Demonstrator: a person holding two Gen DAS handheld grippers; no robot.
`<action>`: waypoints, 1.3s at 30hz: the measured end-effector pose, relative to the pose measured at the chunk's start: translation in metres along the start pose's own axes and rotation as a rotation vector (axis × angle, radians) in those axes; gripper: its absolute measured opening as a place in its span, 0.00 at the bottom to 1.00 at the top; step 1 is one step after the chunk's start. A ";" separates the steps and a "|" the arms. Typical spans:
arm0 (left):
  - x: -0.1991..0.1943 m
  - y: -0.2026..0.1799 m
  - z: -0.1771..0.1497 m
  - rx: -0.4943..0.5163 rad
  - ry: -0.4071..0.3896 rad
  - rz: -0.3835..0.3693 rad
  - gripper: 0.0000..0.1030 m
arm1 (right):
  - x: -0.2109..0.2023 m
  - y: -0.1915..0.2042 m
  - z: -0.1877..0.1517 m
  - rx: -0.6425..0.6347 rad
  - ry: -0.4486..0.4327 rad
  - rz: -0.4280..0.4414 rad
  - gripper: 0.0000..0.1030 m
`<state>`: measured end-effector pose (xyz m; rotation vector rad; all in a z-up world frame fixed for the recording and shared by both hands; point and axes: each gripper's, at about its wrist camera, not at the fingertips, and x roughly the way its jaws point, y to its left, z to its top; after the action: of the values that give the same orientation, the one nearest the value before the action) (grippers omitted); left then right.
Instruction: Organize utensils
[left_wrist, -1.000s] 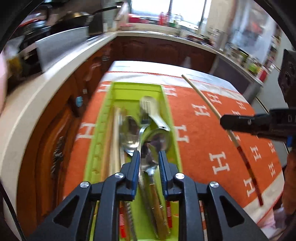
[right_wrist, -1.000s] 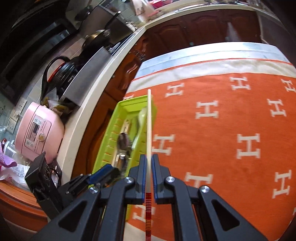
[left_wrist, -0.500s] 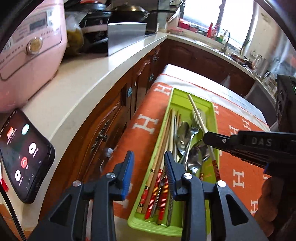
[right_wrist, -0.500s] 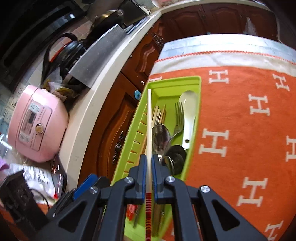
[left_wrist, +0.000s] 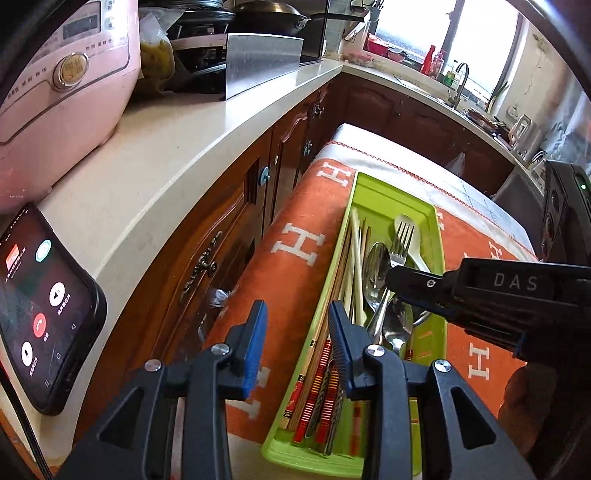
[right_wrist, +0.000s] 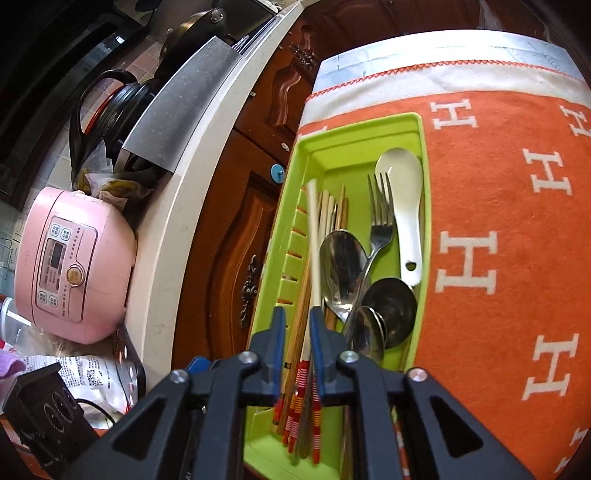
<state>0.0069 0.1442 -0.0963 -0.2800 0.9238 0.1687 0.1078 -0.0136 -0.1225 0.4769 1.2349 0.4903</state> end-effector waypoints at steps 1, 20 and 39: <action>0.000 0.000 0.000 -0.001 0.002 -0.001 0.31 | 0.000 0.000 0.000 -0.003 0.001 0.001 0.15; -0.039 -0.073 -0.004 0.190 -0.025 -0.121 0.85 | -0.104 -0.018 -0.042 -0.302 -0.169 -0.244 0.15; -0.078 -0.160 -0.018 0.312 -0.006 -0.132 0.99 | -0.222 -0.060 -0.082 -0.247 -0.417 -0.422 0.40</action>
<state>-0.0113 -0.0156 -0.0175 -0.0504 0.9084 -0.0964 -0.0221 -0.1867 -0.0089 0.0909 0.8255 0.1651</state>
